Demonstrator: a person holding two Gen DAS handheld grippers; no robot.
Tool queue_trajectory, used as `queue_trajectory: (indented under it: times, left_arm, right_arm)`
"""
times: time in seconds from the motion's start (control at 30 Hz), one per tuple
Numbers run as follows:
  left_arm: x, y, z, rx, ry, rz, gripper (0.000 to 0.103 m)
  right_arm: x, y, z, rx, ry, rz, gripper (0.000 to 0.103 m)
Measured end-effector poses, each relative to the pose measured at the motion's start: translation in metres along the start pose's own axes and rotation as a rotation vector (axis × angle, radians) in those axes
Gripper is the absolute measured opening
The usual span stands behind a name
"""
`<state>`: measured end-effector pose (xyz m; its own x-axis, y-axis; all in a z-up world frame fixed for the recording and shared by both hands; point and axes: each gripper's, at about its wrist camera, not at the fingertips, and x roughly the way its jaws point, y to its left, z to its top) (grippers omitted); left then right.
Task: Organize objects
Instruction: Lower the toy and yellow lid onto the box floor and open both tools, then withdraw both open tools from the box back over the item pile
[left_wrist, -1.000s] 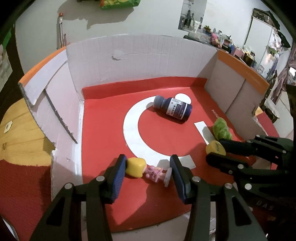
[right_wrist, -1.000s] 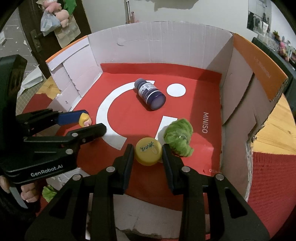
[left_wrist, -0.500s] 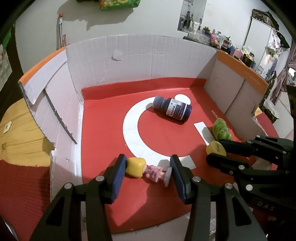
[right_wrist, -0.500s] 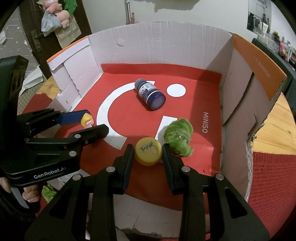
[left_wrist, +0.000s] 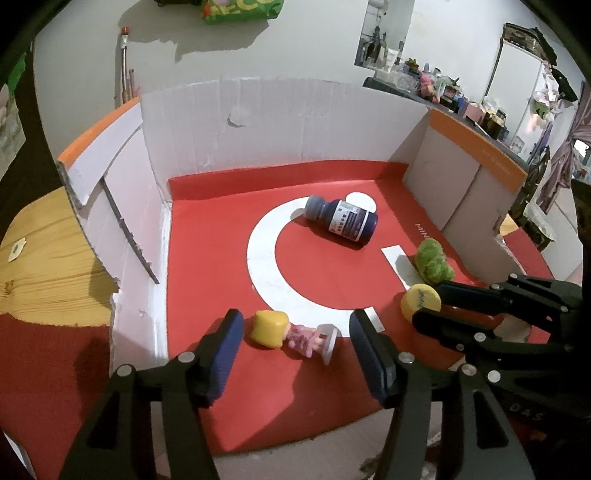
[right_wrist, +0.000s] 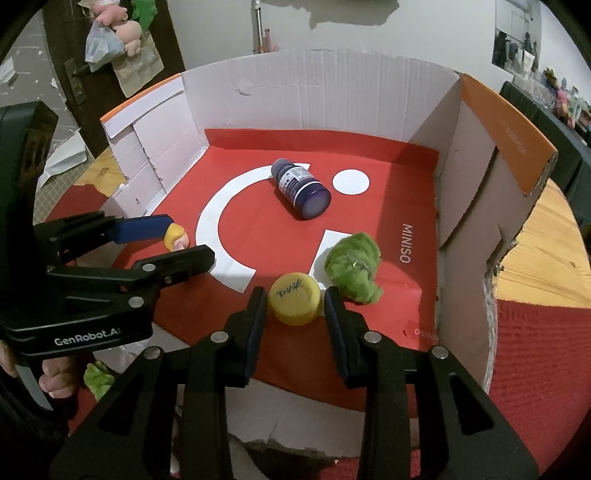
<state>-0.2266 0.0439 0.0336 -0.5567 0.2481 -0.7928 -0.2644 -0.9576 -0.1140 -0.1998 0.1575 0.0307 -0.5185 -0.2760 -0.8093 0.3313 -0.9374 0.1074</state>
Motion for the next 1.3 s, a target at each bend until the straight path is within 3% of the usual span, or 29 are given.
queue_trajectory:
  times: [0.23,0.3,0.63,0.73,1.3]
  left_arm:
    - [-0.006,-0.003,-0.001,0.003,-0.012,0.001,0.065]
    - [-0.008,-0.005,-0.002,0.006,-0.017,0.004,0.066]
    - [-0.02,-0.002,-0.004,-0.01,-0.05,0.023,0.07]
    - [-0.024,-0.001,-0.006,-0.014,-0.056,0.026,0.073]
    - [-0.046,0.001,-0.019,-0.024,-0.102,0.061,0.09]
  right_arm:
    - [-0.004,0.002,-0.001,-0.004,-0.01,-0.003,0.034]
    - [-0.006,0.005,-0.002,-0.011,-0.017,-0.004,0.049]
    - [-0.015,0.011,-0.007,-0.019,-0.039,-0.008,0.05]
    - [-0.018,0.013,-0.008,-0.021,-0.049,-0.009,0.057]
    - [-0.041,0.022,-0.019,-0.024,-0.097,-0.012,0.073]
